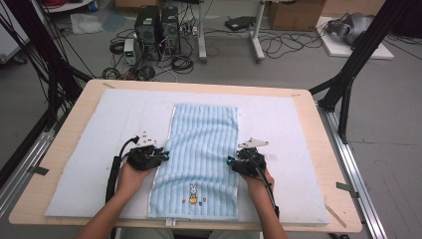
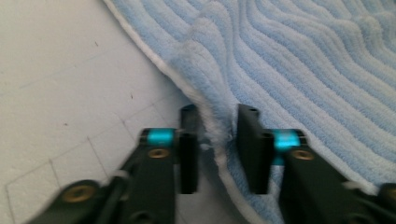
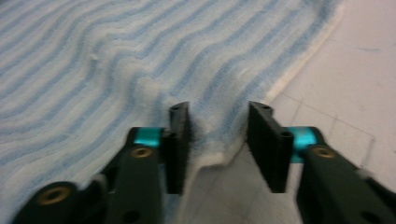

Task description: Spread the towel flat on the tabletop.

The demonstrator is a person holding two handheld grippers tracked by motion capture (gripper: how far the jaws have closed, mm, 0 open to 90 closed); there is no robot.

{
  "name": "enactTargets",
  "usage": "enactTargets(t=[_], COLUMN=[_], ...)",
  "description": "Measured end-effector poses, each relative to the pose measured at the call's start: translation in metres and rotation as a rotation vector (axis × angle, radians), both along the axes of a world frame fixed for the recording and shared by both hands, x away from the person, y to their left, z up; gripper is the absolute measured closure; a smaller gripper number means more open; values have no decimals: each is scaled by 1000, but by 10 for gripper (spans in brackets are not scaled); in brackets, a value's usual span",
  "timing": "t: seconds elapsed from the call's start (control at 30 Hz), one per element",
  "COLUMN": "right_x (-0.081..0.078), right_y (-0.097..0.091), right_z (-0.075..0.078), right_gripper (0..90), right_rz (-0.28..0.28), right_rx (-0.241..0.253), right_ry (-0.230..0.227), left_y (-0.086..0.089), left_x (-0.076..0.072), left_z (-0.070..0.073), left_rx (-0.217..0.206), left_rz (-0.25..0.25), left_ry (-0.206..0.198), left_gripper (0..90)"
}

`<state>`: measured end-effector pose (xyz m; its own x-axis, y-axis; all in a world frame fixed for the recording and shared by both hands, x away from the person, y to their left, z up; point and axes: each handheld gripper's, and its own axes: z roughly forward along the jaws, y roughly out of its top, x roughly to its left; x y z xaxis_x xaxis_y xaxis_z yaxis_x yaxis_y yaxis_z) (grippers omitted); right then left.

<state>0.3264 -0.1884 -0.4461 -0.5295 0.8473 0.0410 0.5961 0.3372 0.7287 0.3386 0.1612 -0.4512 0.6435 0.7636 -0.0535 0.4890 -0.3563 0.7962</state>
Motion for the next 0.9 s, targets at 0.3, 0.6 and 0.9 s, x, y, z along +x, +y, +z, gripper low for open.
enactTargets(t=[0.3, 0.6, 0.9], right_x=[22, 61, 51], right_y=[6, 11, 6], right_z=[2, 2, 9], right_gripper=[824, 822, 614], right_rz=[-12, -71, -79], right_rx=[1, 5, 27], right_ry=[-11, -34, -84], left_y=[-1, -3, 3], left_x=[29, 67, 62], left_z=[0, 10, 11], left_rx=[-64, -50, -106], left_rz=[88, 135, 129], left_ry=[25, 24, 31], left_gripper=[879, 877, 418])
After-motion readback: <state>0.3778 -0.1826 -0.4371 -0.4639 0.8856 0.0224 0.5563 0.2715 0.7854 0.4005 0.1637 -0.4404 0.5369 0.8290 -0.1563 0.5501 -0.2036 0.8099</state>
